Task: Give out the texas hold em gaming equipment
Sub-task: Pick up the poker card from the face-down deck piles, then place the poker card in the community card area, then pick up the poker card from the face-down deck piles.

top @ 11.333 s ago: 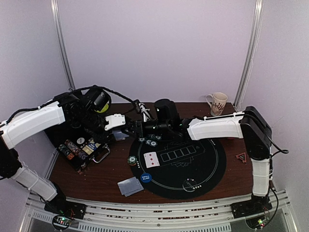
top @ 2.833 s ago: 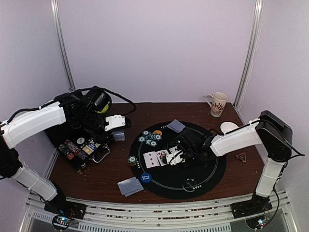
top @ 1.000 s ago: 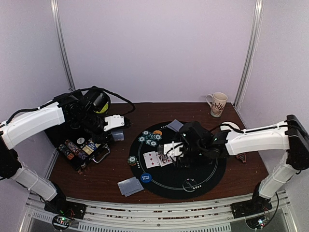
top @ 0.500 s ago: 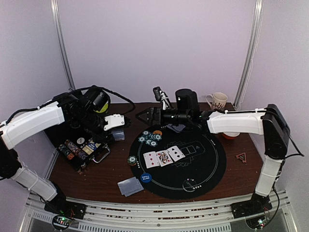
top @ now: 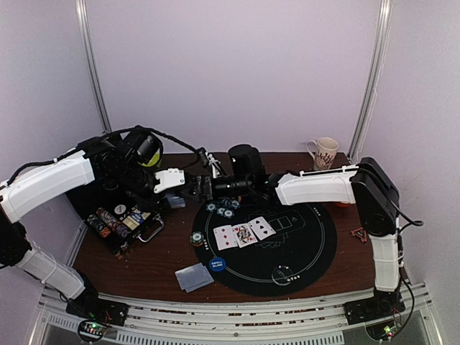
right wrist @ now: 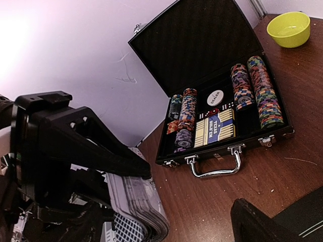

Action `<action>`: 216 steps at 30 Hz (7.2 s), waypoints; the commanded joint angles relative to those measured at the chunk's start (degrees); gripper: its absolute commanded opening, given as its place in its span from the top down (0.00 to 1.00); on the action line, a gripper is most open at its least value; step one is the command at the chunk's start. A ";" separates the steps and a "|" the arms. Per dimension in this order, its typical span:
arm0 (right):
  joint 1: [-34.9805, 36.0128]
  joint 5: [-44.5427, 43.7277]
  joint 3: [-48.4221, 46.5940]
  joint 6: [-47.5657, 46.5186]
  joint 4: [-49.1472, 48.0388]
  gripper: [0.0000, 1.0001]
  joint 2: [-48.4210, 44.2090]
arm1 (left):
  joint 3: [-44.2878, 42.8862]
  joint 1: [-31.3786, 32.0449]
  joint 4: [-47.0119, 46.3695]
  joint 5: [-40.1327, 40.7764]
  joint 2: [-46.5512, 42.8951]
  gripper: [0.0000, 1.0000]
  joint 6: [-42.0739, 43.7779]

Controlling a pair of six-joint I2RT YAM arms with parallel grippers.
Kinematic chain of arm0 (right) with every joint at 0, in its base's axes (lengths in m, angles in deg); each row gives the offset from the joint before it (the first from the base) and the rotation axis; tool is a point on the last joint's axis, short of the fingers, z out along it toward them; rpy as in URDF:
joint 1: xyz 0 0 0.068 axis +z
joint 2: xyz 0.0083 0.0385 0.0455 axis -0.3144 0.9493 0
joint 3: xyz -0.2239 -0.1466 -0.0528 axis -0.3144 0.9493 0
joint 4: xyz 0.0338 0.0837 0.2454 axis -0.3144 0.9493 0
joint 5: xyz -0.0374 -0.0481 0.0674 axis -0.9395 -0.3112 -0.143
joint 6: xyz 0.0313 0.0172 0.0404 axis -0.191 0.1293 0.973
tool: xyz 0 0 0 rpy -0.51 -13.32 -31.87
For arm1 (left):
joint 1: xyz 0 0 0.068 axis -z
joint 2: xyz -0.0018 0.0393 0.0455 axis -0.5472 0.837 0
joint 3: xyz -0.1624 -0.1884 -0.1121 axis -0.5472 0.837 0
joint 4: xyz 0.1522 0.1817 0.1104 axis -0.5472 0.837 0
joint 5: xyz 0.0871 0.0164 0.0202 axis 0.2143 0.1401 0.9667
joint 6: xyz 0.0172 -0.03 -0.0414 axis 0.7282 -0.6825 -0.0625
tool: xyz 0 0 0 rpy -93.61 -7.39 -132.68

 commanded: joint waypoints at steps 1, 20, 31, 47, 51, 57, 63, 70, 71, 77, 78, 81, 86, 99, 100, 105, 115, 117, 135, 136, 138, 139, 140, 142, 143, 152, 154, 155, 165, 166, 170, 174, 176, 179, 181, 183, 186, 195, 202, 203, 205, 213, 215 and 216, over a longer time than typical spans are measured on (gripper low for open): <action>0.51 1.58 -2.41 -1.49 -0.97 0.10 1.29 | -2.08 -0.41 -2.28 -0.84 0.10 0.54 -0.11; 0.54 -9.09 -3.49 -11.94 14.52 0.55 -3.96 | -1.05 -0.34 -2.98 -0.36 -0.32 0.54 0.19; 0.52 -9.26 -3.77 -14.32 19.45 1.00 -6.49 | -0.70 -0.41 -2.99 0.45 -0.25 0.54 0.06; -12.35 -15.90 26.66 5.55 12.30 1.00 -33.01 | 0.70 -0.34 -3.56 1.40 -0.16 0.54 0.11; -15.12 -28.76 43.57 22.67 2.40 1.00 -41.01 | 0.82 -0.38 -4.17 0.74 0.17 0.54 0.19; -15.33 -45.49 55.65 36.56 -5.40 1.00 -43.06 | 0.19 -0.33 -4.33 0.34 0.09 0.54 0.20; -15.19 -47.26 58.89 41.46 -9.29 1.00 -36.67 | 0.71 -0.37 -4.37 0.44 -0.36 0.54 0.47; -12.64 -49.29 57.28 42.98 -7.87 1.00 -31.72 | 0.78 -0.36 -4.39 0.40 -0.25 0.54 0.53; -12.41 -49.62 57.15 43.21 -7.62 1.00 -31.09 | 0.80 -0.40 -4.43 0.44 -0.29 0.54 0.55; -11.62 -48.28 57.76 45.96 -10.01 1.00 -26.10 | 1.19 -0.40 -4.30 0.41 -0.45 0.54 0.58; -11.36 -48.24 58.00 46.45 -10.50 1.00 -25.59 | 1.28 -0.39 -4.32 0.44 -0.57 0.54 0.54; -10.70 -48.32 58.23 47.45 -11.20 1.00 -24.32 | 1.54 -0.33 -4.35 0.55 -0.93 0.54 0.60; -10.01 -47.98 57.80 48.17 -11.35 1.00 -23.11 | 1.81 -0.33 -4.31 0.63 -1.03 0.54 0.62; -8.27 -48.50 59.57 51.58 -9.72 1.00 -23.19 | 1.86 -0.38 -4.35 0.71 -1.21 0.54 0.85; -8.22 -48.89 59.74 51.69 -9.75 1.00 -23.29 | 1.86 -0.40 -4.38 0.74 -1.28 0.54 0.87; -8.27 -49.81 59.36 52.11 -7.46 0.88 -24.49 | 1.68 -0.34 -4.30 0.63 -1.68 0.54 0.93; -7.41 -50.54 60.06 53.53 -1.01 0.35 -32.46 | 1.64 -0.42 -4.39 0.54 -2.00 0.54 0.98; -6.57 -52.55 59.18 52.15 4.53 0.03 -36.72 | 1.52 -0.42 -4.39 0.53 -2.09 0.54 1.11; -1.47 -6.97 15.64 -7.07 0.93 0.03 -20.62 | -0.46 -0.36 -4.85 -1.80 -2.94 0.54 1.59; -1.40 -5.60 13.59 -5.93 0.47 0.04 -18.31 | -0.51 -0.35 -4.85 -1.91 -3.13 0.54 1.59; -1.20 -3.60 10.22 -4.03 -0.75 0.07 -14.22 | -0.60 -0.34 -4.83 -2.20 -3.23 0.54 1.51; -1.06 -3.08 8.93 -3.51 -0.86 0.08 -12.56 | -0.68 -0.37 -4.85 -2.32 -3.21 0.54 1.43; -0.68 -2.71 7.56 -3.50 -0.84 0.08 -11.10 | -0.69 -0.37 -4.85 -2.44 -3.17 0.54 1.44; 0.02 -1.53 4.72 -4.17 -0.16 0.09 -8.44 | -0.86 -0.36 -4.83 -2.30 -3.08 0.54 1.41; 0.23 -1.15 3.69 -4.59 0.39 0.09 -7.33 | -0.94 -0.33 -4.83 -2.29 -3.00 0.54 1.41; 1.73 -2.57 0.88 -5.65 0.50 0.12 -2.39 | -1.71 -0.40 -4.87 -2.85 -2.10 0.54 1.41; 1.65 -4.40 -0.47 -6.40 2.28 0.14 -1.13 | -1.75 -0.36 -4.87 -3.04 -2.14 0.54 1.58; 1.68 -4.97 -0.92 -6.65 2.86 0.15 -0.80 | -1.75 -0.37 -4.83 -3.43 -2.17 0.54 1.85; 1.52 -9.36 -0.79 -8.63 8.10 0.25 -2.60 | -0.81 -0.36 -4.82 -3.11 -2.93 0.54 2.96; 1.41 -9.87 -0.52 -8.82 8.65 0.26 -3.06 | -0.76 -0.33 -4.82 -3.09 -2.97 0.54 3.14; 1.34 -9.05 -0.54 -9.93 10.62 0.27 -4.16 | -0.70 -0.41 -4.89 -2.75 -2.84 0.54 3.48; 1.09 -2.43 -1.88 -10.47 10.75 0.22 -4.77 | -0.69 -0.39 -4.50 -2.08 -2.46 0.54 3.57; 0.86 1.72 -2.77 -8.76 8.85 0.18 -4.78 | -0.69 -0.33 -4.48 -2.18 -2.36 0.54 3.54; 0.19 3.06 -2.61 -6.74 7.15 0.17 -4.78 | -0.78 -0.36 -4.48 -2.14 -2.44 0.54 3.44; -0.14 2.03 -1.85 -6.63 6.32 0.17 -5.11 | -0.78 -0.38 -4.47 -2.05 -2.51 0.54 3.46; -0.31 1.07 -1.96 -6.75 6.57 0.18 -5.13 | -0.81 -0.36 -4.26 -2.05 -2.45 0.54 3.36; -0.30 -0.77 -2.27 -6.72 6.60 0.25 -5.02 | -0.70 -0.36 -4.21 -2.16 -2.44 0.54 3.28; -0.33 -2.24 -2.36 -8.56 8.79 0.64 -5.73 | -0.56 -0.39 -4.21 -2.07 -2.36 0.54 3.38; -0.37 -2.99 -1.62 -10.77 13.90 0.90 -7.92 | 0.16 -0.34 -4.21 -1.05 -1.86 0.54 3.27; -0.52 -3.47 -1.46 -10.91 14.54 0.98 -8.26 | 0.26 -0.34 -4.25 -0.78 -1.69 0.54 3.24; -0.61 -4.51 -1.20 -11.42 16.05 1.00 -8.89 | 0.27 -0.36 -4.21 -0.67 -1.48 0.54 3.17; -2.54 -7.24 1.53 -12.33 20.21 1.00 -12.89 | 0.43 -0.33 -4.25 -0.13 -1.63 0.54 2.91; -4.02 -6.79 5.28 -10.66 18.08 1.00 -16.47 | 0.66 -0.37 -4.22 0.11 -1.80 0.54 2.71; -5.17 -6.68 7.46 -9.05 16.66 1.00 -18.52 | 0.75 -0.40 -4.21 0.22 -1.91 0.54 2.69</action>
